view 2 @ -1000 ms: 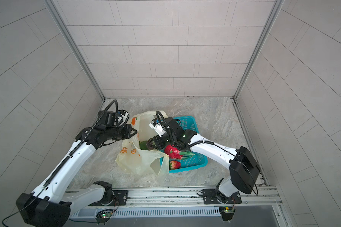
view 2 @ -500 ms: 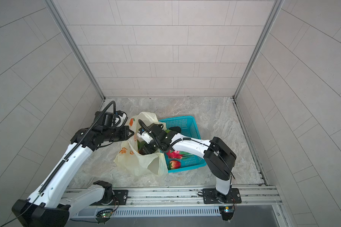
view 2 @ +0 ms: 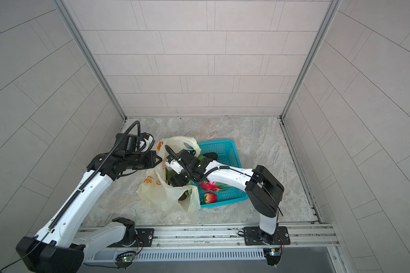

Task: Place the fruits into the plastic bag
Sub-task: Place the fruit in the plastic bag, then pick up the fruit from the bin.

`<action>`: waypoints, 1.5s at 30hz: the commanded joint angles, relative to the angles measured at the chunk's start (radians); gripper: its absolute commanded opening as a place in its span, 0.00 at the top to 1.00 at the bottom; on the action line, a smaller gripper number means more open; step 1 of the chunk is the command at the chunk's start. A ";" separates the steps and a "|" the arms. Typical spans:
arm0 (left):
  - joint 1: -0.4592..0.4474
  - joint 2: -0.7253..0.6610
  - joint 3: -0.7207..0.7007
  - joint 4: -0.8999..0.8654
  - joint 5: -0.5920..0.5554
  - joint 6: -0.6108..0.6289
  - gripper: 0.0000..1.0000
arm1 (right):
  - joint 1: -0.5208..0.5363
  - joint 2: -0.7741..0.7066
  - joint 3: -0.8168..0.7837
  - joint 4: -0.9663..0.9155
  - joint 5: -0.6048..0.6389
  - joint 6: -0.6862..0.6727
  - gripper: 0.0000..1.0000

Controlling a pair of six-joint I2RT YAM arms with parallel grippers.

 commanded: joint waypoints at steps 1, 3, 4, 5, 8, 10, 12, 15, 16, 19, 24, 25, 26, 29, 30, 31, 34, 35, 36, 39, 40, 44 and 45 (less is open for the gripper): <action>0.003 0.000 -0.010 0.016 0.007 0.000 1.00 | -0.006 -0.113 -0.015 -0.008 0.054 -0.027 0.19; 0.002 -0.001 -0.012 0.018 0.008 -0.001 1.00 | -0.017 -0.166 -0.035 -0.006 0.071 -0.035 0.20; 0.003 -0.001 -0.015 0.022 0.007 -0.003 1.00 | -0.025 -0.199 -0.048 -0.006 0.073 -0.039 0.20; 0.003 -0.003 -0.020 0.026 0.008 -0.003 1.00 | -0.031 -0.232 -0.064 -0.006 0.078 -0.044 0.20; 0.002 -0.006 -0.030 0.041 0.010 -0.012 1.00 | -0.044 -0.344 -0.124 -0.005 0.107 -0.051 0.20; 0.003 -0.005 -0.036 0.054 0.013 -0.021 1.00 | -0.055 -0.413 -0.172 -0.005 0.121 -0.049 0.20; 0.003 0.001 -0.038 0.064 0.015 -0.028 1.00 | -0.074 -0.486 -0.223 -0.007 0.142 -0.035 0.20; 0.002 0.010 -0.038 0.070 0.016 -0.034 1.00 | -0.128 -0.598 -0.306 -0.006 0.181 0.017 0.20; 0.002 0.012 -0.038 0.071 0.017 -0.034 1.00 | -0.158 -0.631 -0.337 -0.001 0.189 0.037 0.20; 0.002 0.015 -0.042 0.076 0.017 -0.034 1.00 | -0.263 -0.695 -0.412 0.031 0.189 0.116 0.20; 0.001 0.021 -0.043 0.077 0.019 -0.035 1.00 | -0.393 -0.677 -0.481 0.098 0.221 0.255 0.22; 0.001 0.019 -0.043 0.077 0.019 -0.036 1.00 | -0.398 -0.647 -0.471 0.098 0.218 0.257 0.22; 0.002 0.018 -0.044 0.078 0.020 -0.036 1.00 | -0.398 -0.616 -0.459 0.098 0.213 0.257 0.22; 0.001 0.015 -0.049 0.078 0.019 -0.035 1.00 | -0.398 -0.501 -0.407 0.102 0.160 0.275 0.22; 0.001 0.016 -0.050 0.078 0.020 -0.034 1.00 | -0.395 -0.461 -0.389 0.102 0.152 0.286 0.22; 0.001 0.017 -0.049 0.077 0.019 -0.032 1.00 | -0.393 -0.421 -0.370 0.099 0.147 0.299 0.22; 0.002 0.016 -0.052 0.077 0.021 -0.029 1.00 | -0.384 -0.331 -0.323 0.103 0.126 0.322 0.22; 0.002 0.016 -0.051 0.077 0.020 -0.028 1.00 | -0.381 -0.310 -0.311 0.108 0.123 0.327 0.22; 0.001 0.015 -0.053 0.078 0.020 -0.028 1.00 | -0.376 -0.286 -0.299 0.115 0.117 0.333 0.22; 0.001 0.014 -0.054 0.080 0.020 -0.022 1.00 | -0.376 -0.213 -0.258 0.115 0.103 0.370 0.22; 0.001 0.015 -0.055 0.080 0.019 -0.020 1.00 | -0.375 -0.188 -0.243 0.116 0.096 0.384 0.22; 0.001 0.019 -0.053 0.080 0.022 -0.017 1.00 | -0.376 -0.102 -0.183 0.068 0.095 0.429 0.22; 0.002 0.020 -0.052 0.081 0.024 -0.015 1.00 | -0.376 -0.081 -0.166 0.049 0.084 0.433 0.22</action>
